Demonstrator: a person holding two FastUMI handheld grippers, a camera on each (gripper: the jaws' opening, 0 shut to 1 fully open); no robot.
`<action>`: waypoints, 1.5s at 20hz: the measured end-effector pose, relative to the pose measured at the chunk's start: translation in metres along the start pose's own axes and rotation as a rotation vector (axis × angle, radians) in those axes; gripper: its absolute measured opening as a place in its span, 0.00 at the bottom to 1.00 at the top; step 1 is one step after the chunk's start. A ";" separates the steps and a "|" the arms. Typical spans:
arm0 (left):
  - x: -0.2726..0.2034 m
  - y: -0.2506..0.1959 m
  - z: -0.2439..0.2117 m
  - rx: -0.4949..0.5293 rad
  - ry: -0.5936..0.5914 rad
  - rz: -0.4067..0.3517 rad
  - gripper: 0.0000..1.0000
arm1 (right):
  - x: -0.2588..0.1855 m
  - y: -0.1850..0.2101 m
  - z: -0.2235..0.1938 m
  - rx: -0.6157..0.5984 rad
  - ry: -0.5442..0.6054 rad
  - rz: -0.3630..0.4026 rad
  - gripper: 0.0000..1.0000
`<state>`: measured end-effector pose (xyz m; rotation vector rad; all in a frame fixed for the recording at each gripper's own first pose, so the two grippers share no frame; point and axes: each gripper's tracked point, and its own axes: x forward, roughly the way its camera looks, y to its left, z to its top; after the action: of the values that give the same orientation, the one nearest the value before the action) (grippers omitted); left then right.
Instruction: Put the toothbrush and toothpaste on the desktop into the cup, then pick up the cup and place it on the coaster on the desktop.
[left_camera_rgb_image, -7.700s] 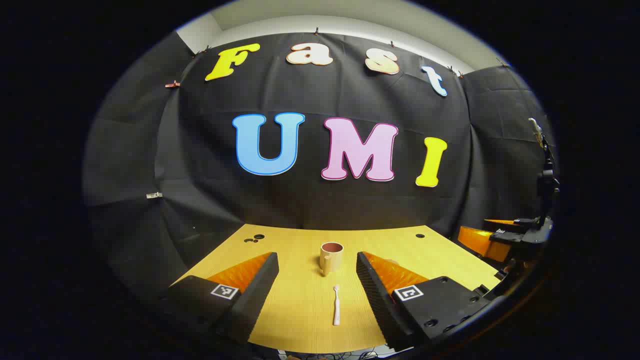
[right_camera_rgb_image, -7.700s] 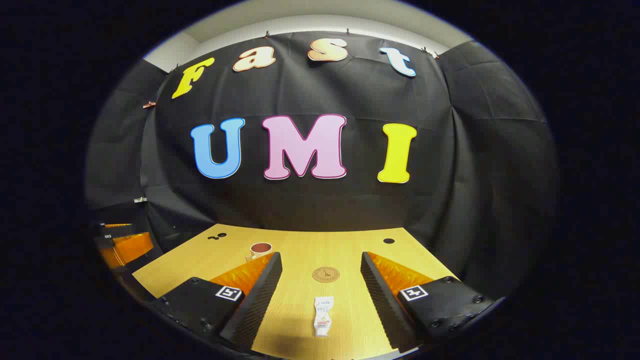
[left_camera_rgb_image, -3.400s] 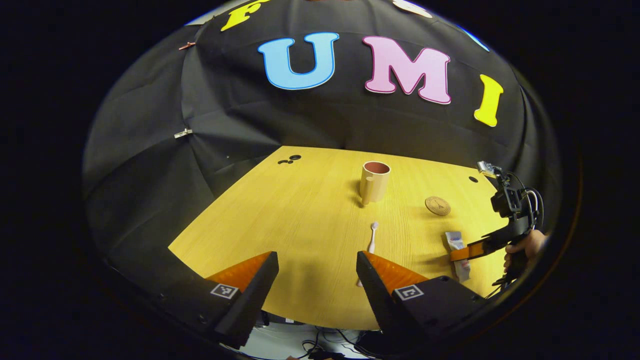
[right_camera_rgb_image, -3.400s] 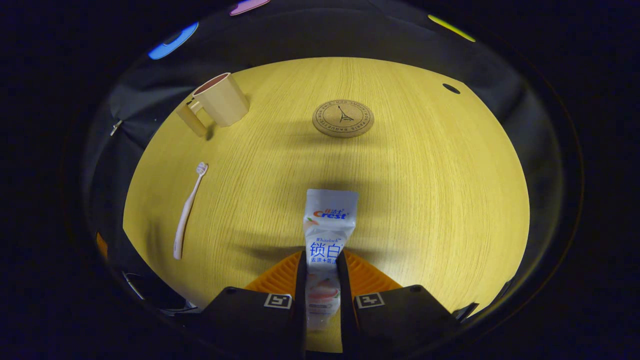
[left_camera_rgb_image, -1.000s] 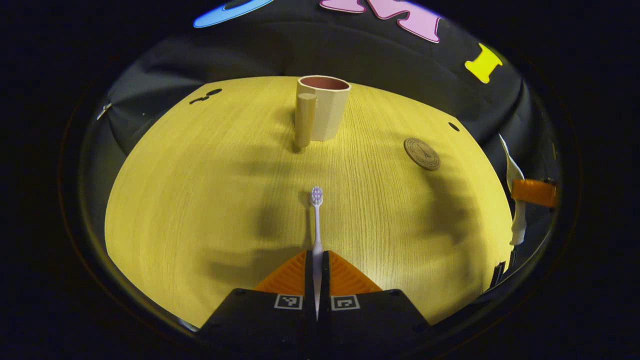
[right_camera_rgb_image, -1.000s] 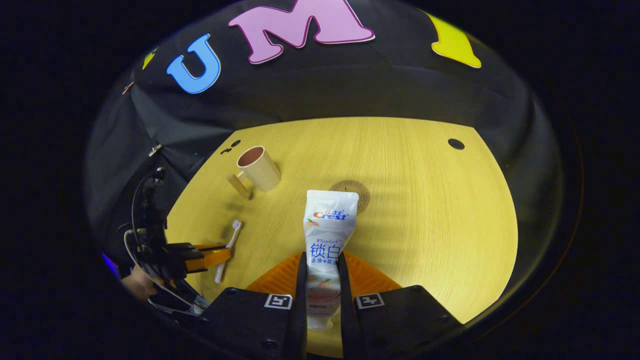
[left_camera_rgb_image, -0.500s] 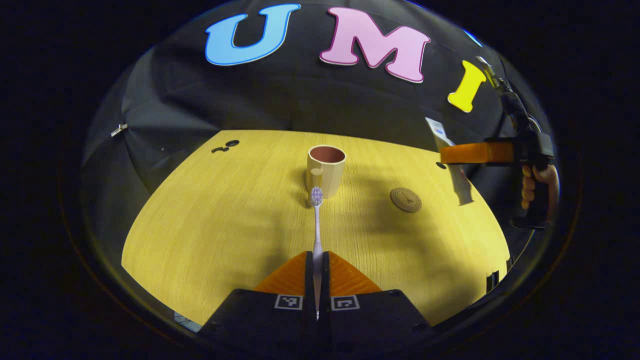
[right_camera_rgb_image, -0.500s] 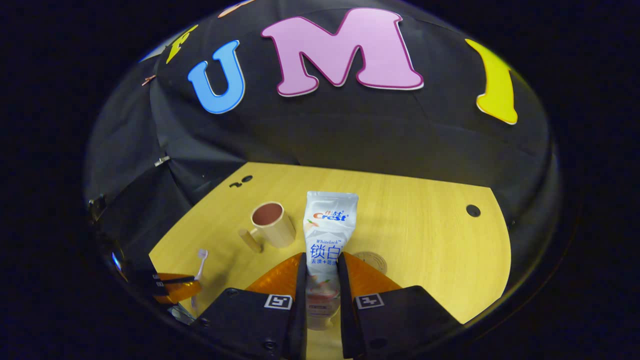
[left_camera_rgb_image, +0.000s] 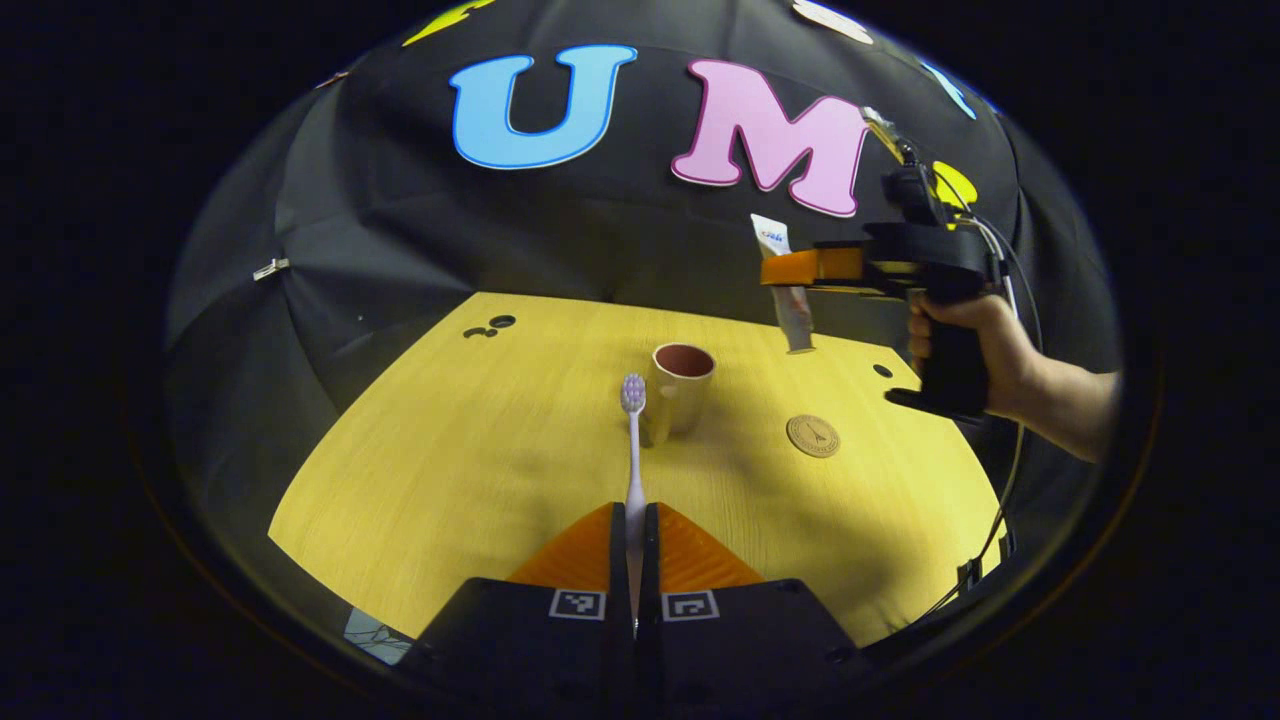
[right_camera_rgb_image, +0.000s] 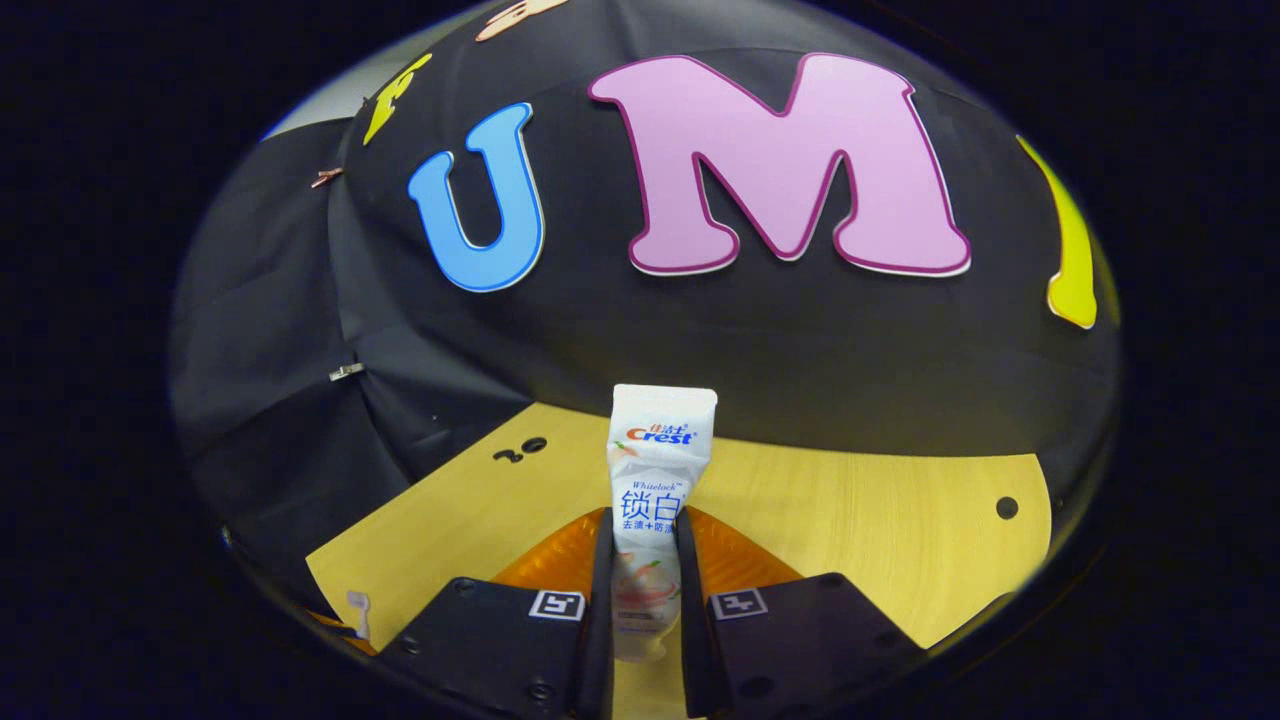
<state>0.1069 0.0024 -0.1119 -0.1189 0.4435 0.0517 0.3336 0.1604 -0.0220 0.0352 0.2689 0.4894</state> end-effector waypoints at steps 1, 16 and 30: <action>-0.004 0.004 0.008 -0.017 -0.016 -0.004 0.11 | 0.012 0.005 0.004 -0.004 -0.015 0.002 0.30; -0.015 0.073 0.040 -0.107 -0.175 0.041 0.06 | 0.105 0.036 -0.042 -0.113 -0.169 -0.034 0.31; 0.007 0.046 0.029 -0.089 -0.152 -0.029 0.06 | 0.087 0.030 -0.090 -0.076 -0.119 -0.055 0.84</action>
<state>0.1221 0.0519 -0.0936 -0.2071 0.2878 0.0520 0.3698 0.2248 -0.1278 -0.0167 0.1346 0.4411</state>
